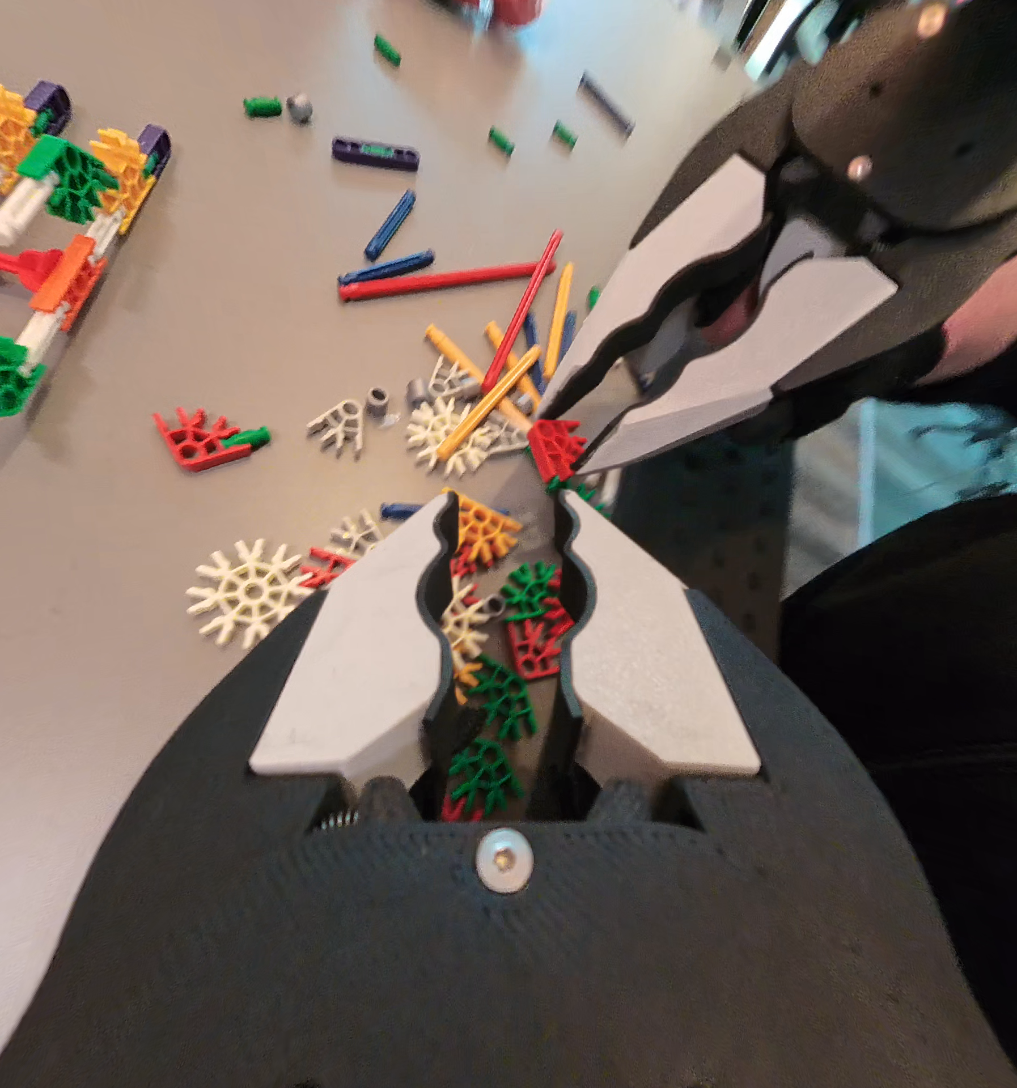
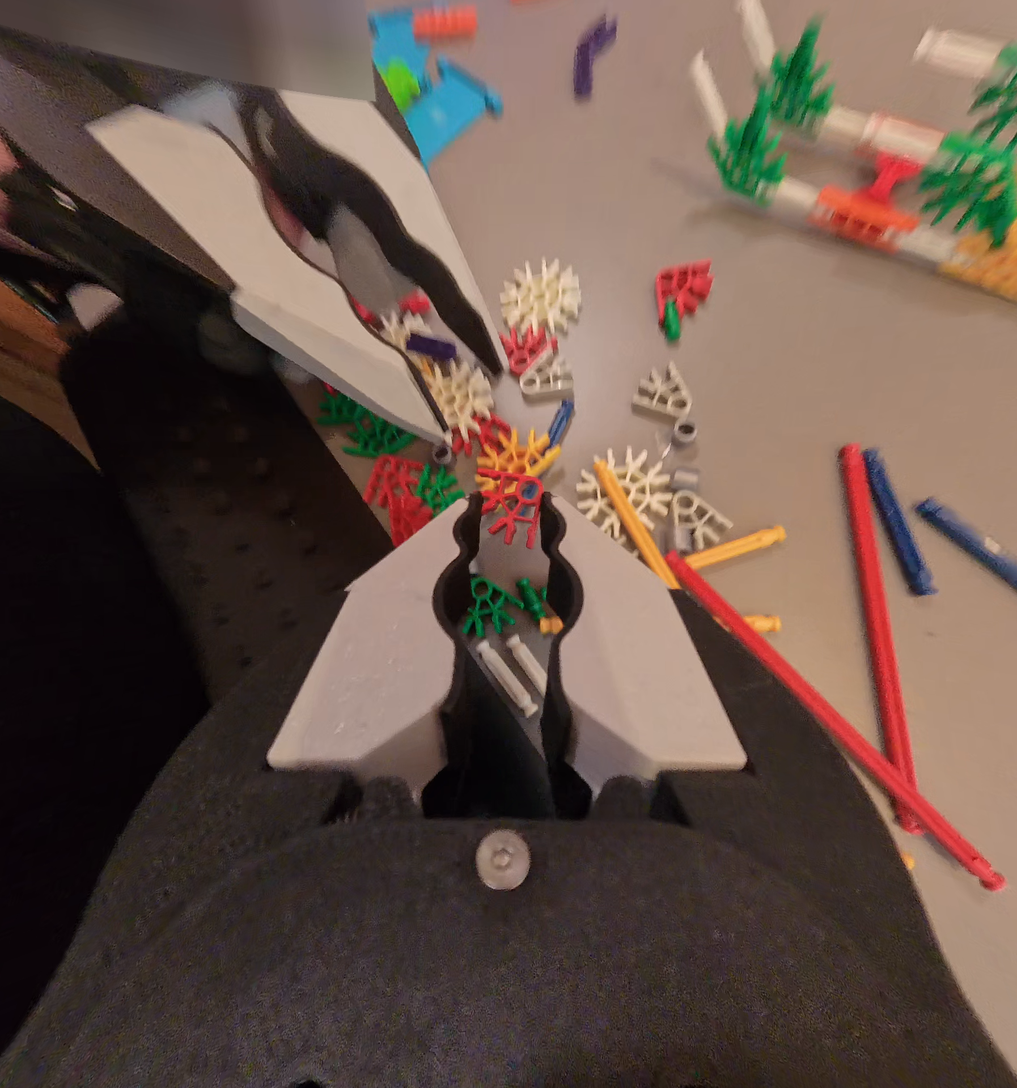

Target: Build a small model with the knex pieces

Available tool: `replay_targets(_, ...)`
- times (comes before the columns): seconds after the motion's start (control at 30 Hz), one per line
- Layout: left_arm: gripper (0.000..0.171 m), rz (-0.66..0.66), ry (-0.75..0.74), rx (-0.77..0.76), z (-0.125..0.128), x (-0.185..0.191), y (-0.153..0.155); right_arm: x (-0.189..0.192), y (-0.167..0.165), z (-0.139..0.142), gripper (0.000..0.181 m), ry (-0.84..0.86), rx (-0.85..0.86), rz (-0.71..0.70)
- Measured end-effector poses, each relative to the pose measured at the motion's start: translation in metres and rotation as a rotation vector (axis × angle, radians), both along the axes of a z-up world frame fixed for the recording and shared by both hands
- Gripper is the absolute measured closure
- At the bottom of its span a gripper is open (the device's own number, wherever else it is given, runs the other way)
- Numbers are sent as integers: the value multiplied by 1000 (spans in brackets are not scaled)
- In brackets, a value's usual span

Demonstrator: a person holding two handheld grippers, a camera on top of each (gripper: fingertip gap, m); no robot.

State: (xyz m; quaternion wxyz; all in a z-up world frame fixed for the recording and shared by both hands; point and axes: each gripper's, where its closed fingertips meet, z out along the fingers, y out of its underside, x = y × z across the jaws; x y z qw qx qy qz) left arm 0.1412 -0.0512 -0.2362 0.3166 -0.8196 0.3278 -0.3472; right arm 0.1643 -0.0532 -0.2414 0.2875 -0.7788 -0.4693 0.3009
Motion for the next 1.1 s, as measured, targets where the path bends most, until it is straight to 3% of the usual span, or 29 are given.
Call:
replay_targets(0.23,154,22,-525,-290,52,23,3,-9,3,46,163,13,314,67)
replay_targets(0.3,167,15,-577,-330,56,23,2,-11,1,56,162,12,376,87)
replay_targets(0.4,168,-1,-592,-346,60,21,1,-13,1,61,163,-29,451,114)
replay_targets(0.63,168,-197,-323,-135,72,12,-11,-20,-10,79,163,95,119,230)
replay_targets(0.77,168,-313,-188,-64,75,6,-16,-25,-14,80,170,91,30,295)
replay_targets(0.93,168,-361,-237,-66,89,4,-16,-28,-15,93,172,192,-52,284)
replay_targets(1.1,168,-322,-552,-73,137,5,-3,-25,-3,137,178,573,-188,169)
